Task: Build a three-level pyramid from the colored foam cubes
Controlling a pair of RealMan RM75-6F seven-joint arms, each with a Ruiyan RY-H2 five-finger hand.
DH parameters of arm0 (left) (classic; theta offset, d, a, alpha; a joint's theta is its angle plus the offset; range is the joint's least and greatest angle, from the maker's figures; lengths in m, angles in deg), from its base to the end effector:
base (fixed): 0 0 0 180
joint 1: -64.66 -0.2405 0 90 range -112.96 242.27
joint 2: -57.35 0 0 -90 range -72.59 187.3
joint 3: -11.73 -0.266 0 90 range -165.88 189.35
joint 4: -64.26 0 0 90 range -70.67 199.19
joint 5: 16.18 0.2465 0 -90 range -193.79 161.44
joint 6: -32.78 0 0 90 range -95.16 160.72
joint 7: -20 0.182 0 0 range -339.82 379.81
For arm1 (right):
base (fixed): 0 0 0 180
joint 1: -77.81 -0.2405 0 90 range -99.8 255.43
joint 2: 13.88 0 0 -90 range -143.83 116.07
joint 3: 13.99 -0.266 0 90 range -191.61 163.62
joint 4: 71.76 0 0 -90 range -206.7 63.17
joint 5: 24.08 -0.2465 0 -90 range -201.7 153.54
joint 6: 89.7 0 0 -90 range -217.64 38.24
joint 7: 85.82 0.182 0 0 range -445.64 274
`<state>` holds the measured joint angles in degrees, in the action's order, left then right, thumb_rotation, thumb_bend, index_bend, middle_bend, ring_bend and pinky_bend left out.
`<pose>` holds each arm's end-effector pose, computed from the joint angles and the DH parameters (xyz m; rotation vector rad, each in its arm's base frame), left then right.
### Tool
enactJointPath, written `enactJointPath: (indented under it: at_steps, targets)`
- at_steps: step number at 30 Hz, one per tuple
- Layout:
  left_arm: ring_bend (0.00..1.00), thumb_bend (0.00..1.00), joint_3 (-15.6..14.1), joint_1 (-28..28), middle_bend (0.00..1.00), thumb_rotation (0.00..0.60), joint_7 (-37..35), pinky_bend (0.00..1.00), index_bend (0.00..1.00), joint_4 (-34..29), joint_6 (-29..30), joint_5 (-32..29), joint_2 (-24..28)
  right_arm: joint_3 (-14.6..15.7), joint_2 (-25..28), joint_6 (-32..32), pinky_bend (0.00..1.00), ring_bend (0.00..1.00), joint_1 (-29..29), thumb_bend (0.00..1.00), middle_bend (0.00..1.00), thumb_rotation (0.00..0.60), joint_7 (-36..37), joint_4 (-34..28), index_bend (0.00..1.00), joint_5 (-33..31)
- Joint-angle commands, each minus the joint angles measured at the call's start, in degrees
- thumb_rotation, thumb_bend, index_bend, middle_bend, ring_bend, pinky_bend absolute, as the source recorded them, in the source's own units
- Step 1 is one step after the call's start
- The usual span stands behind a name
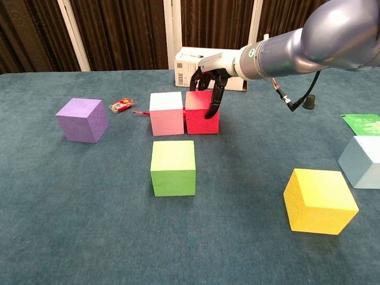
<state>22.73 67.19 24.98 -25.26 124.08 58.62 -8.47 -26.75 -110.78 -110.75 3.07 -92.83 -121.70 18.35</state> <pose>-0.3616 0.2347 0.1837 -1.0786 -0.7524 -0.8438 -0.0378 -0.5434 -0.0969 1.9942 -1.1215 0.7666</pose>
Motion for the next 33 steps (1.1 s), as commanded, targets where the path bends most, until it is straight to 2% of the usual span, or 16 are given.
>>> enactJointPath:
  at_steps: [1, 14, 25, 33]
  targets:
    - [0.0, 0.36, 0.0, 0.0, 0.0, 0.6, 0.0, 0.02, 0.17, 0.0, -0.1, 0.0, 0.0, 0.0, -0.2, 0.0, 0.0, 0.15, 0.0, 0.35, 0.34, 0.6, 0.3, 0.2, 0.4, 0.0]
    - [0.0, 0.36, 0.1, 0.1, 0.0, 0.6, 0.0, 0.02, 0.17, 0.0, -0.2, -0.2, 0.0, 0.0, -1.4, -0.4, 0.0, 0.14, -0.4, 0.35, 0.3, 0.6, 0.8, 2.0, 0.36, 0.3]
    - [0.0, 0.36, 0.1, 0.0, 0.0, 0.6, -0.1, 0.02, 0.17, 0.0, -0.1, -0.2, 0.1, 0.8, -0.7, 0.7, 0.0, 0.09, -1.0, 0.35, 0.19, 0.6, 0.4, 1.3, 0.25, -0.7]
    - [0.0, 0.36, 0.1, -0.1, 0.0, 0.6, -0.1, 0.02, 0.17, -0.2, -0.2, -0.3, 0.2, 2.2, 0.3, 0.9, 0.0, 0.06, -1.7, 0.35, 0.15, 0.6, -0.6, -0.1, 0.2, -2.2]
